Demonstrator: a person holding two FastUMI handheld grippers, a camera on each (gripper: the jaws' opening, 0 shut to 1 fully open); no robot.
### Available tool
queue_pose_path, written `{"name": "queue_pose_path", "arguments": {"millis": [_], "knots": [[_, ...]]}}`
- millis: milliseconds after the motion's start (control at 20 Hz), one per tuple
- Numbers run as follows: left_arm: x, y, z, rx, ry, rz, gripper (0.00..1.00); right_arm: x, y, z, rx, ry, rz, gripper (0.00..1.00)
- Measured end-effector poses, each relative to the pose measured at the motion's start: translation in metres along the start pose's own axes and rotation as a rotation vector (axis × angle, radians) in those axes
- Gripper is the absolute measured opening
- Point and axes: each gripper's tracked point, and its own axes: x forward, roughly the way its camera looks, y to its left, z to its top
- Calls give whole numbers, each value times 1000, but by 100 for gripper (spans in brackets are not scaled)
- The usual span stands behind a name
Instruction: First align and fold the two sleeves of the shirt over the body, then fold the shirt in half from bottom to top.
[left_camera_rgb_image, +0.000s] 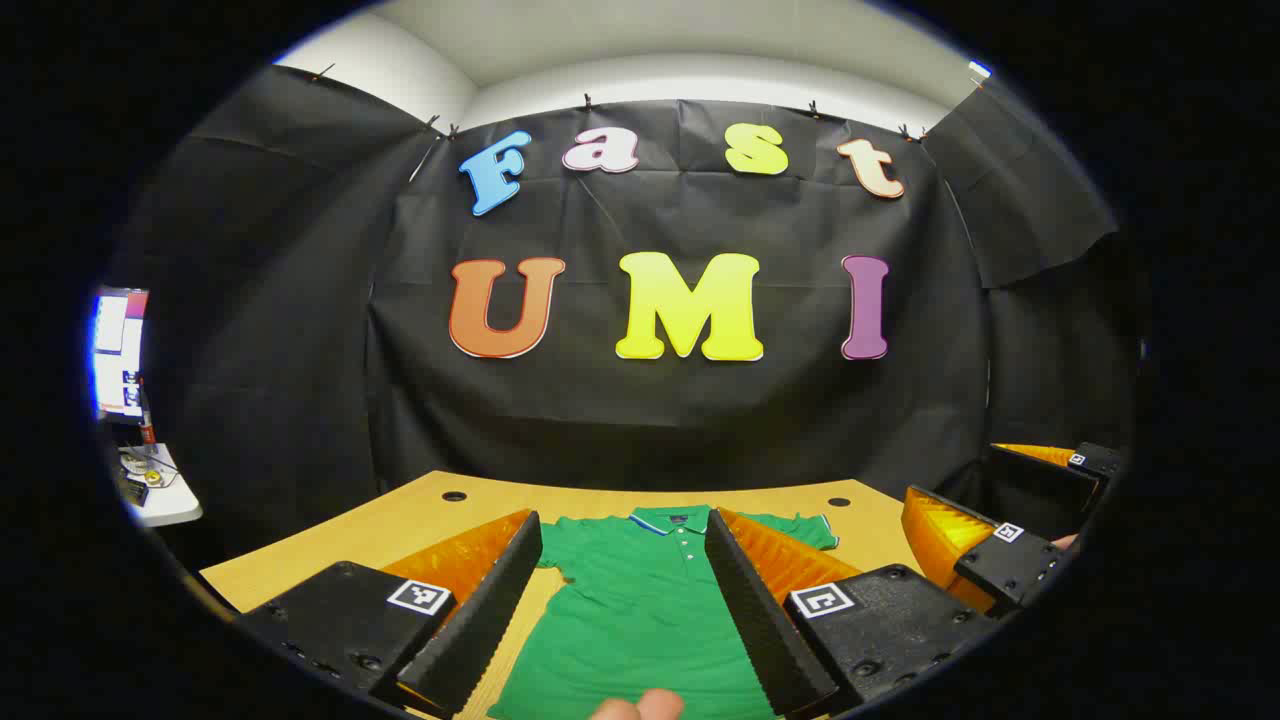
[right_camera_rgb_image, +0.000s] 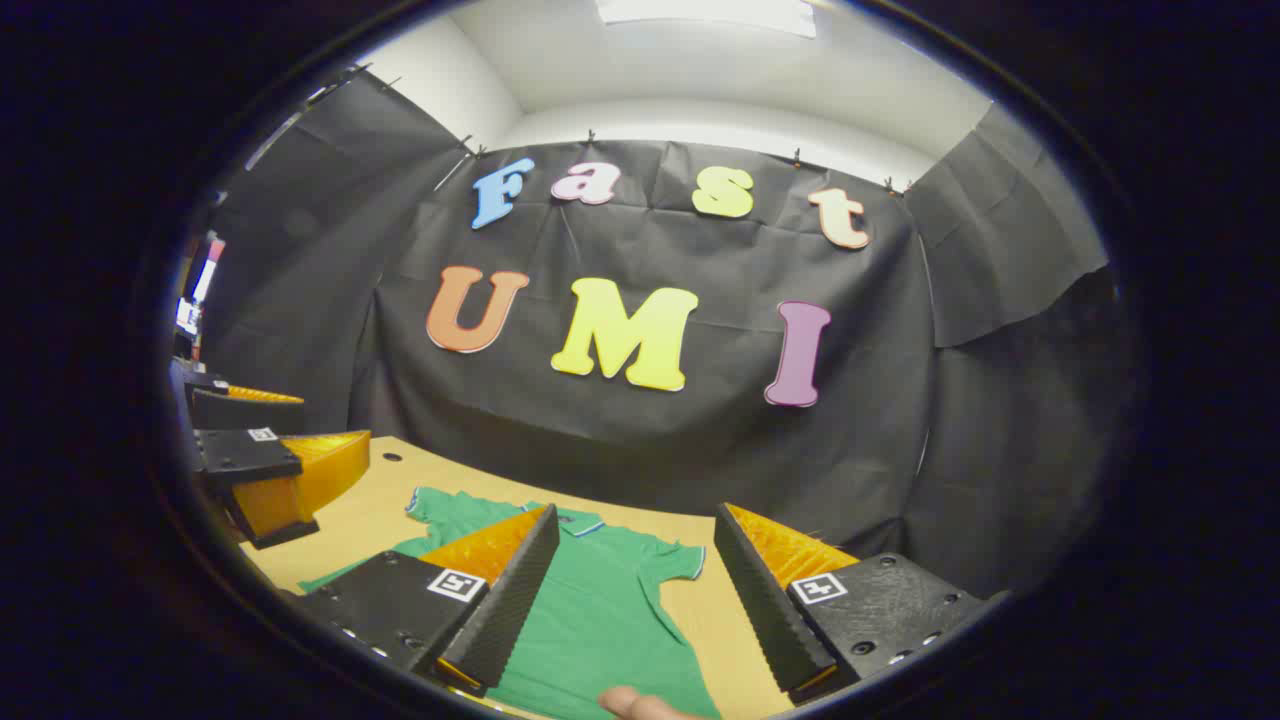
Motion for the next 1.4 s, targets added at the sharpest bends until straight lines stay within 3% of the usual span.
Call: {"name": "queue_pose_path", "arguments": {"millis": [150, 400, 500, 550, 600, 1050, 1400], "knots": [[4, 7, 2, 34, -16, 26, 100, -2, 5, -1, 21, 10, 4, 95], [7, 8, -3, 0, 4, 6, 100, -1, 5, -4, 25, 18, 5, 95], [9, 8, -9, 6, 22, 13, 100, -1, -1, -6, 30, 11, -6, 95], [10, 7, -12, 9, 31, 9, 95, 0, -6, -6, 32, 7, -18, 95], [12, 8, -14, 11, 37, 6, 100, 1, -10, -9, 40, 6, -28, 96], [16, 10, -20, 24, 50, 16, 100, 15, -35, -29, 98, 50, -56, 95], [20, 11, -26, 19, 64, 18, 100, 50, -61, -29, 91, 46, -107, 97]]}}
